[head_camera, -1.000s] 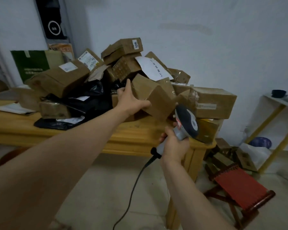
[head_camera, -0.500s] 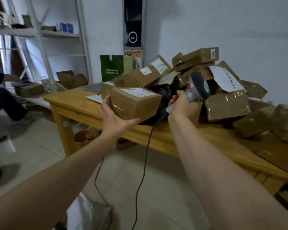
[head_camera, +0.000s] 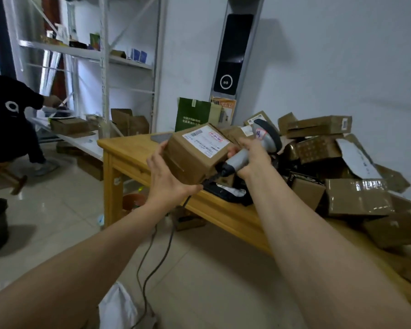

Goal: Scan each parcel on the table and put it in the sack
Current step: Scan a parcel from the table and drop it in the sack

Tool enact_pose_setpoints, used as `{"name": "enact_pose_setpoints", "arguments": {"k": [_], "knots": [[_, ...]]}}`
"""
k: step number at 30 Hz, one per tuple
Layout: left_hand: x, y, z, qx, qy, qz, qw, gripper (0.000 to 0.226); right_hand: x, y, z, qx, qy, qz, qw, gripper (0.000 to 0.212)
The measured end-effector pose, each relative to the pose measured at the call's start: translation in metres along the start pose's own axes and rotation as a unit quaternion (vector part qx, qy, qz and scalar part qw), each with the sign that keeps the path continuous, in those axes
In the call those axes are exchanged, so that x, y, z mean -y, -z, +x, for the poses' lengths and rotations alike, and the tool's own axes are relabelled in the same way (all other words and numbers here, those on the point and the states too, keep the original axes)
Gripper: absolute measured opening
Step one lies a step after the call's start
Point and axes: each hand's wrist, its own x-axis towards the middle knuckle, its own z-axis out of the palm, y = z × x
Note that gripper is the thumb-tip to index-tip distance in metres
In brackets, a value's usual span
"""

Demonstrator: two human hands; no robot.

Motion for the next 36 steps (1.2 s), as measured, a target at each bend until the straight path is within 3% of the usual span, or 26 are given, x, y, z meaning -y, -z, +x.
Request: {"name": "enact_pose_setpoints", "arguments": {"k": [6,10,12,14,16,19,21,24,27,30,33,36], "knots": [[0.02,0.013,-0.026,0.033,0.022,-0.001,0.999,0.126,-0.05,0.037,-0.003,0.023,-0.026,-0.07,0.997,0.063],[0.023,0.007,-0.045,0.114,0.047,-0.025,0.992,0.115,-0.083,0.034,-0.017,0.014,-0.015,-0.088,0.996,0.057],[0.025,0.011,-0.045,0.129,0.109,-0.09,0.981,0.1,-0.096,0.033,-0.02,0.006,-0.012,-0.091,0.996,0.049],[0.025,0.016,-0.039,0.108,0.217,-0.223,0.944,0.087,-0.107,0.033,-0.02,0.005,-0.012,-0.088,0.996,0.038],[0.033,0.019,-0.033,0.108,0.308,-0.263,0.908,0.073,-0.115,0.032,-0.021,0.012,-0.006,-0.09,0.996,0.042],[0.059,0.03,-0.033,0.172,0.376,-0.159,0.897,0.058,-0.124,0.031,-0.024,0.047,-0.007,-0.106,0.993,0.043],[0.075,0.043,-0.037,0.181,0.402,-0.175,0.88,0.068,-0.132,0.031,-0.027,0.06,-0.007,-0.158,0.986,0.045],[0.094,0.061,-0.044,0.11,0.404,-0.215,0.882,0.106,-0.147,0.033,-0.037,0.061,0.015,-0.247,0.967,0.036],[0.107,0.077,-0.054,0.054,0.405,-0.195,0.891,0.106,-0.159,0.038,-0.055,0.104,-0.005,-0.301,0.948,0.014],[0.122,0.098,-0.057,0.084,0.398,-0.124,0.905,0.08,-0.171,0.04,-0.07,0.176,-0.053,-0.326,0.927,0.016],[0.14,0.123,-0.054,0.074,0.402,-0.05,0.911,0.052,-0.185,0.04,-0.078,0.208,-0.064,-0.4,0.89,0.017],[0.147,0.143,-0.052,0.057,0.415,-0.011,0.908,0.038,-0.199,0.042,-0.087,0.228,-0.083,-0.418,0.875,0.014]]}}
